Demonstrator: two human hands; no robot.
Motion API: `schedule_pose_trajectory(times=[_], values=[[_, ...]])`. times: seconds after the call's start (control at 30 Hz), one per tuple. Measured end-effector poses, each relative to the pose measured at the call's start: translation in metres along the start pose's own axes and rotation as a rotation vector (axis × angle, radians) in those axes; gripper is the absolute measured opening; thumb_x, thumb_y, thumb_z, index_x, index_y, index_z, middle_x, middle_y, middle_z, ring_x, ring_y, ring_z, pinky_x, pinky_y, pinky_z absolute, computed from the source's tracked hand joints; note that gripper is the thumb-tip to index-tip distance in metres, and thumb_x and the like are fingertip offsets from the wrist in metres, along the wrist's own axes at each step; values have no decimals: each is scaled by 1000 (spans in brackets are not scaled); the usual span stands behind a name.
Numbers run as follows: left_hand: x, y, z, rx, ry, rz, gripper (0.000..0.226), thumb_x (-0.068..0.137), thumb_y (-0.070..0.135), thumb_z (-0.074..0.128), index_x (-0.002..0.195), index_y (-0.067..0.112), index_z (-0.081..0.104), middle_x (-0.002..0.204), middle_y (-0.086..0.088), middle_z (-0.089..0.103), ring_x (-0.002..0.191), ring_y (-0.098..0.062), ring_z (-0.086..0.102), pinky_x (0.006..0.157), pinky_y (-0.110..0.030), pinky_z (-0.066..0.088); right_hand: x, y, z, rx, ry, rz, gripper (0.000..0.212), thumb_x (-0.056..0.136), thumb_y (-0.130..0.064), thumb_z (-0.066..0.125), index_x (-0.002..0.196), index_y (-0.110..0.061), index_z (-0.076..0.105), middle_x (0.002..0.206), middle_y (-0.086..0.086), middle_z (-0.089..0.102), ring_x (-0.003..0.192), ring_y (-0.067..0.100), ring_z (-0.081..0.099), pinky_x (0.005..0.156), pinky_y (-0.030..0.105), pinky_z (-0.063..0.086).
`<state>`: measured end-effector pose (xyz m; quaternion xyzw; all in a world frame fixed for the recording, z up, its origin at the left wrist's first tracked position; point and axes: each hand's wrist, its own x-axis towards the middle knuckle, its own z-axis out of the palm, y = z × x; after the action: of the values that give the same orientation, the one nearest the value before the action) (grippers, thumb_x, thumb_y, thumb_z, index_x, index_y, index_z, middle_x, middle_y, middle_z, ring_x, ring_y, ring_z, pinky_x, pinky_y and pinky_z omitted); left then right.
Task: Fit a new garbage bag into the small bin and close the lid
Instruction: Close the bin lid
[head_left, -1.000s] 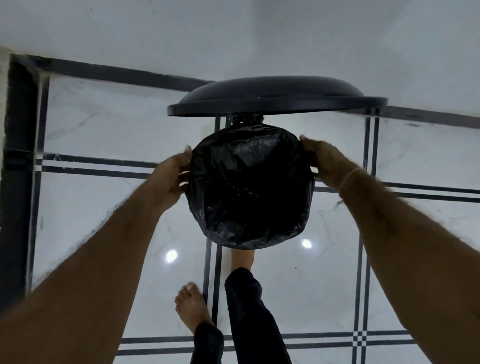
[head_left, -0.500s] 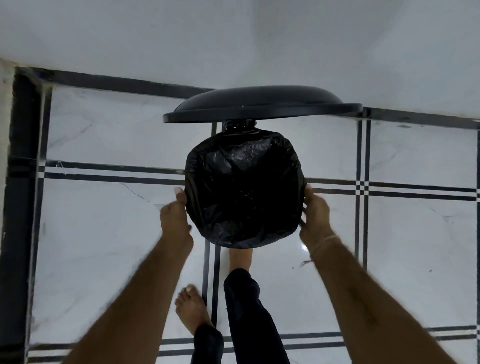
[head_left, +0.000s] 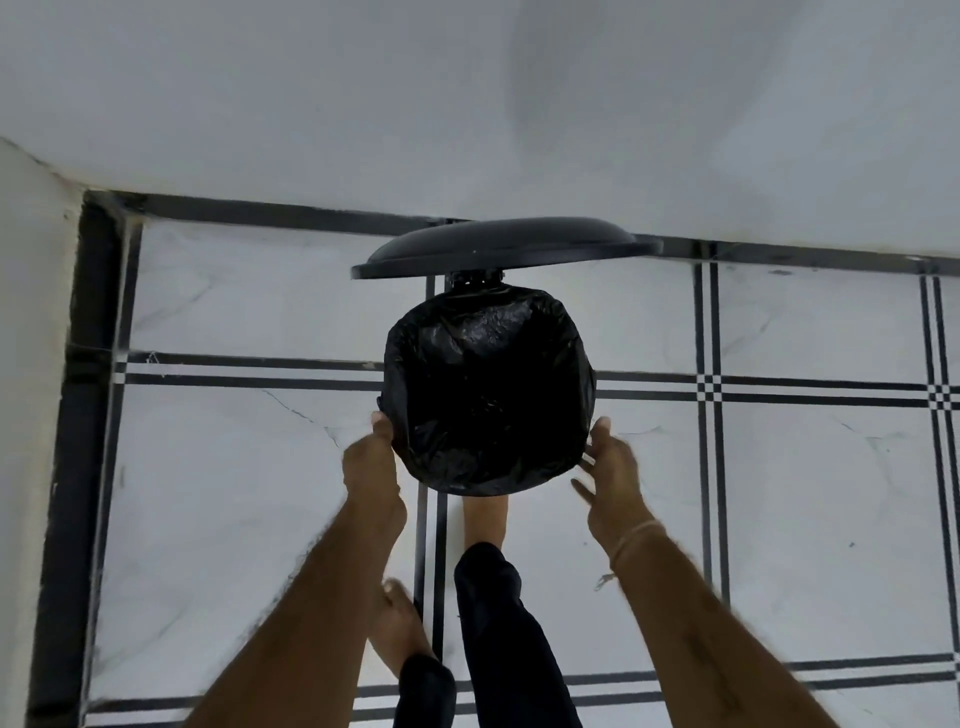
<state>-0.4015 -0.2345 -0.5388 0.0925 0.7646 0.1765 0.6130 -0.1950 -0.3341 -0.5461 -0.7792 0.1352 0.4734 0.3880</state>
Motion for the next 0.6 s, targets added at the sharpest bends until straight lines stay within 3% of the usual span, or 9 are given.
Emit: schedule_pose_trajectory(times=[0.1, 0.17, 0.23, 0.27, 0.3, 0.4, 0.47, 0.53, 0.6], values=[[-21, 39, 6, 13, 29, 230, 41, 107, 46, 48, 71, 27, 44, 78, 5, 46, 70, -9, 46, 70, -31, 43, -17, -49, 9, 40, 26, -232, 50, 107, -55, 41, 135, -16, 51, 126, 0, 57, 126, 25, 56, 108, 44, 47], [-36, 67, 11, -37, -45, 312, 35, 107, 52, 41, 82, 30, 51, 88, 6, 51, 85, -14, 53, 79, -33, 46, -26, -90, 17, 68, -28, -322, 58, 106, -59, 36, 148, -19, 44, 141, 0, 51, 133, 24, 51, 111, 45, 44], [-44, 89, 15, -131, -148, 303, 50, 106, 61, 35, 129, 24, 59, 132, -3, 57, 126, -21, 53, 103, -39, 44, -32, -129, 26, 46, -73, -410, 61, 106, -62, 32, 155, -26, 37, 158, -2, 42, 147, 21, 41, 122, 50, 33], [-50, 100, 18, -179, -193, 280, 65, 103, 66, 34, 151, 23, 46, 154, -4, 47, 142, -23, 43, 107, -40, 41, -34, -147, 29, 30, -96, -458, 61, 106, -62, 31, 157, -29, 36, 163, -4, 38, 151, 20, 36, 125, 50, 27], [-53, 108, 20, -204, -232, 271, 75, 101, 70, 34, 160, 24, 34, 164, -1, 36, 150, -23, 36, 103, -38, 39, -34, -163, 33, 16, -133, -484, 63, 106, -64, 31, 159, -31, 36, 167, -6, 34, 154, 18, 32, 127, 50, 24], [-62, 122, 26, -191, -330, 288, 84, 97, 75, 36, 164, 26, 24, 171, 3, 25, 155, -20, 29, 86, -26, 39, -33, -196, 35, -94, -295, -477, 62, 103, -67, 35, 149, -31, 55, 160, -6, 45, 149, 14, 36, 124, 44, 27], [-60, 122, 24, -169, -325, 285, 81, 98, 72, 39, 163, 26, 25, 171, 6, 25, 154, -17, 30, 84, -25, 39, -35, -197, 33, -156, -337, -453, 50, 103, -59, 47, 131, -24, 70, 146, -7, 59, 138, 11, 48, 118, 36, 35], [-57, 115, 16, -122, -307, 300, 71, 99, 67, 41, 159, 29, 37, 166, 9, 33, 151, -15, 34, 90, -29, 36, -39, -180, 27, -166, -295, -453, 33, 100, -47, 61, 114, -20, 74, 129, -5, 68, 120, 10, 58, 107, 30, 43], [-55, 103, 8, -27, -332, 351, 49, 100, 61, 41, 136, 34, 59, 151, 11, 52, 137, -16, 46, 83, -28, 39, -46, -151, 17, -136, -255, -499, 23, 99, -36, 66, 102, -15, 77, 107, -3, 73, 106, 12, 63, 99, 28, 50]])
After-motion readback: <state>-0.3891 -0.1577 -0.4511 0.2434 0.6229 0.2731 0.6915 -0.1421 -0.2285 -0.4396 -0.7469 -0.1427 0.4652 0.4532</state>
